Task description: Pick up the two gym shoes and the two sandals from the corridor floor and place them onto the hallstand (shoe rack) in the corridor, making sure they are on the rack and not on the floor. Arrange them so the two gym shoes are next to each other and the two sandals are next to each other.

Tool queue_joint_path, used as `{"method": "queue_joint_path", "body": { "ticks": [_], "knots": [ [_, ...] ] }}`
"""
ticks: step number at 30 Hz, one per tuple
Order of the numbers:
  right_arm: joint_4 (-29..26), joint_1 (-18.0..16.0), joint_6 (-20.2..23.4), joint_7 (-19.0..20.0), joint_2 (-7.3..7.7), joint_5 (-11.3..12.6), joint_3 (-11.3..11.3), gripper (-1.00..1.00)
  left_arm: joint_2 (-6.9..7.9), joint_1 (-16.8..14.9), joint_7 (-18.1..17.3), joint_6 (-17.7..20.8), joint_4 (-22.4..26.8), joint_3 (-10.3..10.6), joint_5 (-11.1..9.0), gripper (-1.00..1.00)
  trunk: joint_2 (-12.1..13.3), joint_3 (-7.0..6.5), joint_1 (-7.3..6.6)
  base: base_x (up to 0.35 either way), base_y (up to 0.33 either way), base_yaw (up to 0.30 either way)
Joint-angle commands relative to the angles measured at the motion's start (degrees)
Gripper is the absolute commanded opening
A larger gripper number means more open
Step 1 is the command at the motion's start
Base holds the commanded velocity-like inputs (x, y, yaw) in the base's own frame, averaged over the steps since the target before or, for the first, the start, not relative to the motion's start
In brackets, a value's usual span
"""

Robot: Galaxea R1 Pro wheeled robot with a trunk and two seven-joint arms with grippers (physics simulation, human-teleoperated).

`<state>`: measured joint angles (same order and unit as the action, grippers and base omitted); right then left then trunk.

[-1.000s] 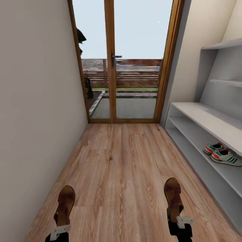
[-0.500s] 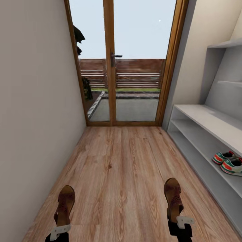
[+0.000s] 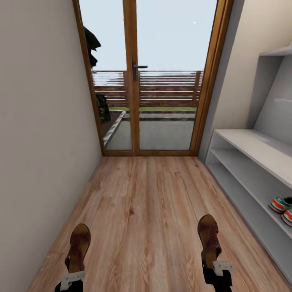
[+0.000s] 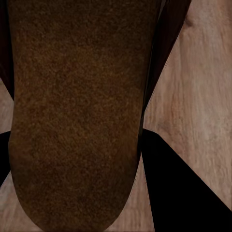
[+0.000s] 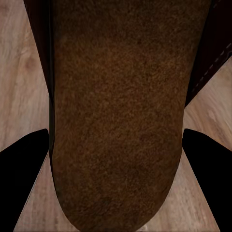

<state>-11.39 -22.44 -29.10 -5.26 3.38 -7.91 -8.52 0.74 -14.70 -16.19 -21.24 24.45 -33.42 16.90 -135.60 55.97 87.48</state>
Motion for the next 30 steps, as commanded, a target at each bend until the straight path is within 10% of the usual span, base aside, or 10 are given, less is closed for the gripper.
{"method": "queue_joint_path", "body": {
  "ticks": [1, 30],
  "knots": [
    [0.05, -0.05, -0.14, -0.28, -0.02, -0.61, -0.27, -1.00, -0.04, -0.07, -0.43, -0.23, -0.02, -0.50, 0.50, -1.00, -0.02, 0.05, 0.02, 0.340, 0.000, 0.000],
    [0.05, -0.06, -0.09, -0.36, -0.04, -0.61, -0.27, -1.00, -0.04, -0.07, -0.43, -0.22, -0.02, -0.50, 0.50, -1.00, -0.02, 0.05, 0.02, 0.340, 0.000, 0.000]
  ]
}}
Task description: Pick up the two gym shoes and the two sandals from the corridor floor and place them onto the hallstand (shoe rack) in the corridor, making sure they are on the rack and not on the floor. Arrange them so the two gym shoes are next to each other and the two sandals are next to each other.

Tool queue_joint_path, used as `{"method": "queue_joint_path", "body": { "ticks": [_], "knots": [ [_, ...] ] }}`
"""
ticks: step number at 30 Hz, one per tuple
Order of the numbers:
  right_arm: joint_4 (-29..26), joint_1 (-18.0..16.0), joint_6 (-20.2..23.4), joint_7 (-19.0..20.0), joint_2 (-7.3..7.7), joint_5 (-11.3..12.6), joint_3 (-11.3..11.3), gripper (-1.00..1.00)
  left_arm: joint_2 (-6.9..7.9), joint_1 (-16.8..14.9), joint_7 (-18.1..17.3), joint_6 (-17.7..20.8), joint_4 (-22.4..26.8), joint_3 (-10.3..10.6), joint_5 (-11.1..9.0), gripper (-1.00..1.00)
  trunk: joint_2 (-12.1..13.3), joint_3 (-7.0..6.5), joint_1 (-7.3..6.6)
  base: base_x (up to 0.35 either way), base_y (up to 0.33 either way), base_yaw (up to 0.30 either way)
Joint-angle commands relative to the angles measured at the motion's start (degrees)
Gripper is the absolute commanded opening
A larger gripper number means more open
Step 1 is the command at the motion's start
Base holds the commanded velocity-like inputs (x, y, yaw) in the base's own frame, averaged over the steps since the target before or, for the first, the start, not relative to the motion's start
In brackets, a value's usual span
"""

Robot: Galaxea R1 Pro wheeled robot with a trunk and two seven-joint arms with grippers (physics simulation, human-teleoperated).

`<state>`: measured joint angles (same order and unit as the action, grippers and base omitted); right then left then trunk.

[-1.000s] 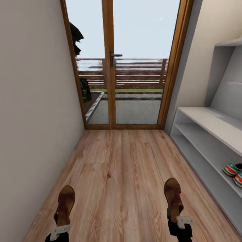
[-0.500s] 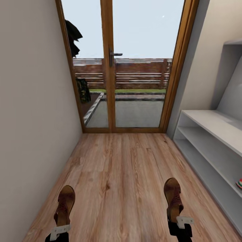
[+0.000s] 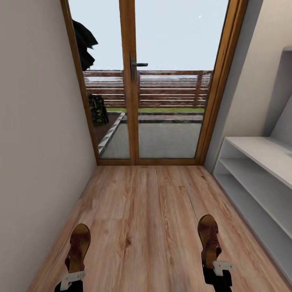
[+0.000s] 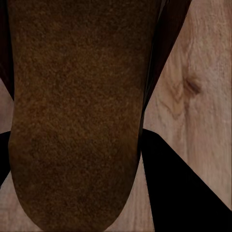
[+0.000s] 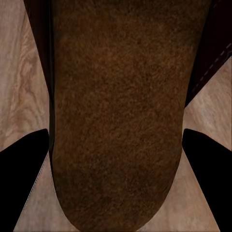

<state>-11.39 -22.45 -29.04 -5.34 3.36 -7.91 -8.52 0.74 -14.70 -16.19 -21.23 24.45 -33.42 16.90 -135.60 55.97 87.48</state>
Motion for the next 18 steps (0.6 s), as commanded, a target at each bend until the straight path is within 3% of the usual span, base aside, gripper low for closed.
{"method": "queue_joint_path", "body": {
  "ticks": [1, 9, 18],
  "knots": [
    [0.05, -0.05, -0.15, -0.28, -0.02, -0.62, -0.27, -1.00, -0.04, -0.06, -0.43, -0.22, -0.02, -0.50, 0.50, -1.00, -0.02, 0.05, 0.02, 0.340, 0.000, 0.000],
    [0.00, -0.05, -0.14, -0.28, -0.02, -0.62, -0.27, -1.00, -0.04, -0.06, -0.43, -0.24, -0.02, -0.50, 0.50, -1.00, -0.02, 0.00, 0.02, 0.340, 0.000, -0.034],
    [0.00, -0.04, -0.15, -0.28, -0.02, -0.61, -0.27, -1.00, -0.04, -0.05, -0.43, -0.29, -0.02, -0.50, 0.50, -1.00, -0.02, -0.26, 0.02, 0.340, 0.000, -0.215]
  ]
}}
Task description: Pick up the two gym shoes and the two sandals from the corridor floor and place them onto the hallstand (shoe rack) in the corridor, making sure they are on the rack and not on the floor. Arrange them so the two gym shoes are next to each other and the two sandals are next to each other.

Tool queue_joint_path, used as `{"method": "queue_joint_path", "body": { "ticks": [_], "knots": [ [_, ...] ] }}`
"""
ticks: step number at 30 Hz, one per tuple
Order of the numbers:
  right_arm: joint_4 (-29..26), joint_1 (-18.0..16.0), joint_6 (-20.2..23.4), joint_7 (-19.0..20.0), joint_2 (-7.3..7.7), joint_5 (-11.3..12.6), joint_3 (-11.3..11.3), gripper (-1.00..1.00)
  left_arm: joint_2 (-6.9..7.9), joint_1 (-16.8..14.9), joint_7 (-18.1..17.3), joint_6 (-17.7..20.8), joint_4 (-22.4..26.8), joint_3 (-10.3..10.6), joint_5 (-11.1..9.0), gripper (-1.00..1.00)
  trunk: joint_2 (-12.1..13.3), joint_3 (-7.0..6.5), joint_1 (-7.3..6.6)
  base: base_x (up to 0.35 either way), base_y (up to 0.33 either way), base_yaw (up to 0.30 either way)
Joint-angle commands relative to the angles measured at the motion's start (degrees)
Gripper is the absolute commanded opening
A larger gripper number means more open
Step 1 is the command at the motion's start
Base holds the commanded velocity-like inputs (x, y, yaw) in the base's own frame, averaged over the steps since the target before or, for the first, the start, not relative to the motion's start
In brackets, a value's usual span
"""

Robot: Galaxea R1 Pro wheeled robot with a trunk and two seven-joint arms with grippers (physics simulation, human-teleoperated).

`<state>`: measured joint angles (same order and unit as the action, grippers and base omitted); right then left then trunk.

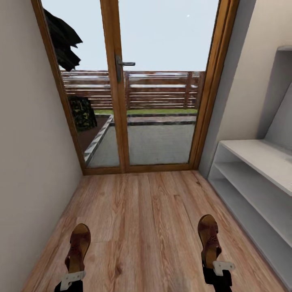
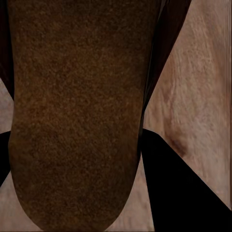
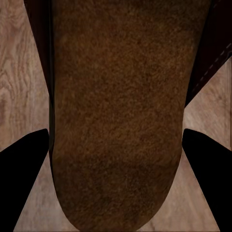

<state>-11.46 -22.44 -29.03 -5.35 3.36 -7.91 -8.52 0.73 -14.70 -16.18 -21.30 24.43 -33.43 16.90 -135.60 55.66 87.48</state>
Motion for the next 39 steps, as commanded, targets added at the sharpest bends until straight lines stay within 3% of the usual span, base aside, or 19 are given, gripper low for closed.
{"method": "queue_joint_path", "body": {
  "ticks": [1, 13, 25, 39],
  "knots": [
    [0.07, -0.06, -0.15, -0.28, -0.02, -0.61, -0.27, -1.00, -0.03, -0.06, -0.43, -0.23, 0.00, -0.50, 0.50, -1.00, -0.02, 0.02, 0.02, 0.340, 0.014, -0.242],
    [0.05, -0.06, -0.15, -0.28, -0.02, -0.61, -0.27, -1.00, -0.03, -0.06, -0.43, -0.23, 0.00, -0.50, 0.50, -1.00, -0.02, -0.37, 0.02, 0.332, 0.128, -0.244],
    [0.03, -0.06, -0.15, -0.28, -0.02, -0.57, -0.27, -1.00, -0.03, -0.06, -0.43, -0.23, 0.00, -0.48, 0.50, -1.00, -0.02, -0.43, 0.02, 0.326, 0.157, -0.082],
    [0.03, -0.06, -0.15, -0.28, -0.02, -0.58, -0.27, -1.00, -0.03, -0.06, -0.43, -0.23, 0.00, -0.49, 0.51, -1.00, -0.02, -0.44, 0.02, 0.323, 0.158, -0.246]
  ]
}}
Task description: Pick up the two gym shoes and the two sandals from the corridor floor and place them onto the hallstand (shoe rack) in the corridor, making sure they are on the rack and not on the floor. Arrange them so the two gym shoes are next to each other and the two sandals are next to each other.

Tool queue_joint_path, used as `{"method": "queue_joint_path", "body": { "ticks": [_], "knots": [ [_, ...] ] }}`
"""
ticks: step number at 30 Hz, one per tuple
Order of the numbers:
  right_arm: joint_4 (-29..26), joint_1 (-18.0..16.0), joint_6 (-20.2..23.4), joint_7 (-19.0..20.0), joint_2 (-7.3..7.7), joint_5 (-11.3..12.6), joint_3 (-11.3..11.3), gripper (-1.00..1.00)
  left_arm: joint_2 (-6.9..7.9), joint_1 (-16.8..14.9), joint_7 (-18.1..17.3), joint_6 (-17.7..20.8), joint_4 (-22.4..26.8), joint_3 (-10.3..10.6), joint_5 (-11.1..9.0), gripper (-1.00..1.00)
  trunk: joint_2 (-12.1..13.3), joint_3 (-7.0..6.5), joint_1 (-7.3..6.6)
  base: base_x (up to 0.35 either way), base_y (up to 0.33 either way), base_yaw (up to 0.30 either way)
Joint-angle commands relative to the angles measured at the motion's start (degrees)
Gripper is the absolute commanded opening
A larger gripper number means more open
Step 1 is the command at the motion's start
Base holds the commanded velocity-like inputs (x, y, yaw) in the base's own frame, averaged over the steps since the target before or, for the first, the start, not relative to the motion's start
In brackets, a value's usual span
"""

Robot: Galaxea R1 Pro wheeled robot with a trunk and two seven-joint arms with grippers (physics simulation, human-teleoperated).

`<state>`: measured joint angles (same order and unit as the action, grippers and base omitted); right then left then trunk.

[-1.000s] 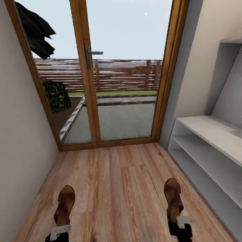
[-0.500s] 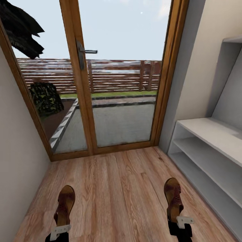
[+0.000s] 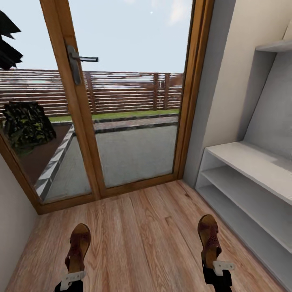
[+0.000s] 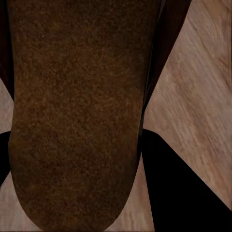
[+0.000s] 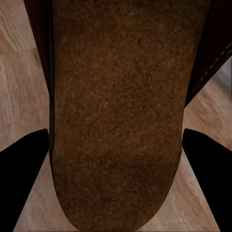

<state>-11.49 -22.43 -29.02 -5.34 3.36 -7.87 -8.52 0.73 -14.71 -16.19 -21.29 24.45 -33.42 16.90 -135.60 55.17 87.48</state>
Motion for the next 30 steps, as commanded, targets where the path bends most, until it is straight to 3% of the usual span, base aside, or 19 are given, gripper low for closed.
{"method": "queue_joint_path", "body": {
  "ticks": [1, 30],
  "knots": [
    [0.07, -0.07, -0.16, -0.29, -0.02, -0.63, -0.27, -1.00, -0.03, -0.05, -0.43, -0.24, -0.02, -0.45, 0.50, -1.00, -0.02, 0.04, 0.02, 0.171, 0.050, -0.262],
    [0.09, -0.06, -0.16, -0.29, -0.02, -0.61, -0.27, -1.00, -0.01, -0.05, -0.51, -0.33, -0.02, -0.42, 0.50, -1.00, -0.02, -0.52, 0.02, 0.010, 0.024, -0.262]
  ]
}}
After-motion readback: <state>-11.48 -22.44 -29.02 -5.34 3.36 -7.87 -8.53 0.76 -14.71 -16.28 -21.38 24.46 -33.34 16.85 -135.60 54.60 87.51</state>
